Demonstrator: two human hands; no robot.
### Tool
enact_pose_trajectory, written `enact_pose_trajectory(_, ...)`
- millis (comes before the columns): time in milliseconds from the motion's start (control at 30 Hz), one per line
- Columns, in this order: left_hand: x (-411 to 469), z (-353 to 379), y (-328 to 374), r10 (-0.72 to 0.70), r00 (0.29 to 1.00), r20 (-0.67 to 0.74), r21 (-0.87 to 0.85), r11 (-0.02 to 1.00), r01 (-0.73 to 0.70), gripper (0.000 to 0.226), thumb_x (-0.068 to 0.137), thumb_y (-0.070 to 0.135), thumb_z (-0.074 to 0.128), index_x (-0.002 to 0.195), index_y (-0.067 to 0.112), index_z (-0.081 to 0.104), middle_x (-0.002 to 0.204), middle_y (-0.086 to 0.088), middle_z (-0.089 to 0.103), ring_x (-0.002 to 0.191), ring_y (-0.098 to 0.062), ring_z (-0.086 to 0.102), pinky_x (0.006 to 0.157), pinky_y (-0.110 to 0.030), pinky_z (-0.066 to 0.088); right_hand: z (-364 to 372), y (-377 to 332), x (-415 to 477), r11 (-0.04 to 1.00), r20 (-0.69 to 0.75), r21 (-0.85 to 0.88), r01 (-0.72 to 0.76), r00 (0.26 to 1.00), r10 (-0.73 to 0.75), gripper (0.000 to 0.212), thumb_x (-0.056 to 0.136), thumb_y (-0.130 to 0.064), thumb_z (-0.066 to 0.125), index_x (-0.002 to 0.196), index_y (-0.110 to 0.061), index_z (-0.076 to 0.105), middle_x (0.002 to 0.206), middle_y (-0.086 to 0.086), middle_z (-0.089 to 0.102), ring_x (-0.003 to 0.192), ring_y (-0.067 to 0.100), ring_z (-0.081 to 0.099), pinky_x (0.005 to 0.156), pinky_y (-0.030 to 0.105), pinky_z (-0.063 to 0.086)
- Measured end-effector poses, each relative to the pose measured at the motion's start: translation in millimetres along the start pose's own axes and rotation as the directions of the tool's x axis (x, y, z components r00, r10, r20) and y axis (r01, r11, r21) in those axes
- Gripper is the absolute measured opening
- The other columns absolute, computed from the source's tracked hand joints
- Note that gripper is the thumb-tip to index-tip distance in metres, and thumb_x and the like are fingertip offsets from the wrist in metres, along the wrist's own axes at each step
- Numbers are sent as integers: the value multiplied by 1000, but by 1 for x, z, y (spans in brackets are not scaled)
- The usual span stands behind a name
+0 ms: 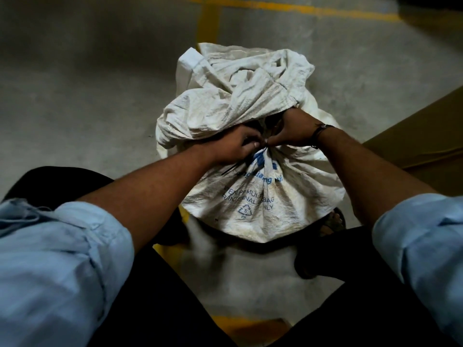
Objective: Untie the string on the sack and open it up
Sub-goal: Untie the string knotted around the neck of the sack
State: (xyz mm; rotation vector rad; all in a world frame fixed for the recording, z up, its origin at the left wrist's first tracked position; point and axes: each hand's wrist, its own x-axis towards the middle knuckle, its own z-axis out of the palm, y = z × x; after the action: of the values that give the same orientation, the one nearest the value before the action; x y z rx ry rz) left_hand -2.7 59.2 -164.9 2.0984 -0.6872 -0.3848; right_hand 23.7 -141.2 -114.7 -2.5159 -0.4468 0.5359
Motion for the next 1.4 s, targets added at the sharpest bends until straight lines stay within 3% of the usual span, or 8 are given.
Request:
enact_pose_trajectory(167, 1, 2, -2, -52, 999, 6, -35, 998, 52, 25, 86, 14, 53, 96, -1, 71, 87, -17, 70, 80, -16, 56, 72, -29, 44, 4, 3, 0, 1000, -13, -9, 7, 1000, -7, 63, 68, -31, 87, 122, -10, 62, 108, 7, 69, 100, 25, 64, 85, 37, 52)
enact_pose_trajectory(267, 1, 3, -1, -60, 998, 29, -59, 996, 62, 21, 90, 6, 53, 99, -4, 69, 91, -9, 68, 84, -10, 58, 75, -12, 43, 2, 13, 0, 998, -89, -65, -17, 996, 11, 43, 72, -15, 81, 111, -3, 67, 106, 16, 69, 98, 31, 64, 79, 32, 48)
enact_pose_trajectory(367, 1, 1, -2, -59, 998, 28, -70, 996, 61, 18, 93, 0, 54, 101, -5, 69, 93, -6, 68, 80, 1, 57, 75, -4, 40, -4, 18, 2, 998, -24, 3, -65, 998, 65, 26, 72, -14, 80, 96, -6, 71, 89, 8, 70, 83, 24, 66, 71, 30, 48)
enact_pose_trajectory(533, 1, 2, 0, -105, 994, -2, -167, 981, 103, 29, 93, 28, 64, 86, 1, 70, 81, -12, 67, 78, -6, 56, 72, -27, 45, -2, 15, 3, 1000, 49, 10, -6, 999, 5, 43, 62, -40, 85, 92, -13, 70, 89, 2, 71, 79, 17, 64, 70, 32, 49)
enact_pose_trajectory(700, 2, 4, -2, -184, 983, 26, -250, 951, 185, 14, 86, 6, 73, 78, 11, 62, 76, -1, 63, 65, 7, 54, 68, -13, 45, -2, 13, 5, 1000, 31, 5, -2, 1000, 2, 43, 65, -33, 88, 96, -10, 70, 94, 4, 71, 85, 21, 65, 77, 38, 52)
enact_pose_trajectory(967, 9, -4, -4, -279, 950, 142, -326, 893, 311, 25, 76, -1, 71, 62, 13, 56, 55, 12, 57, 52, 5, 49, 55, -15, 39, 0, 8, 5, 1000, 28, 7, 8, 1000, -8, 41, 65, -51, 86, 82, -19, 68, 80, -4, 67, 73, 14, 60, 59, 23, 40)
enact_pose_trajectory(1167, 11, -7, -9, -315, 936, 159, -292, 890, 349, 29, 77, -6, 72, 60, 13, 56, 48, 13, 53, 47, 2, 44, 49, -17, 35, 0, 7, 10, 998, 19, -55, -41, 999, 42, 62, 54, -68, 82, 82, -15, 69, 80, 4, 71, 75, 22, 65, 69, 40, 51)
enact_pose_trajectory(1400, 11, -8, -7, -316, 936, 152, -268, 899, 347, 30, 79, -8, 70, 61, 13, 57, 48, 13, 52, 48, 3, 44, 51, -17, 35, 2, 0, 13, 990, 29, -142, -16, 999, 20, 50, 66, -51, 83, 86, -7, 70, 83, 12, 71, 77, 27, 63, 67, 38, 49)
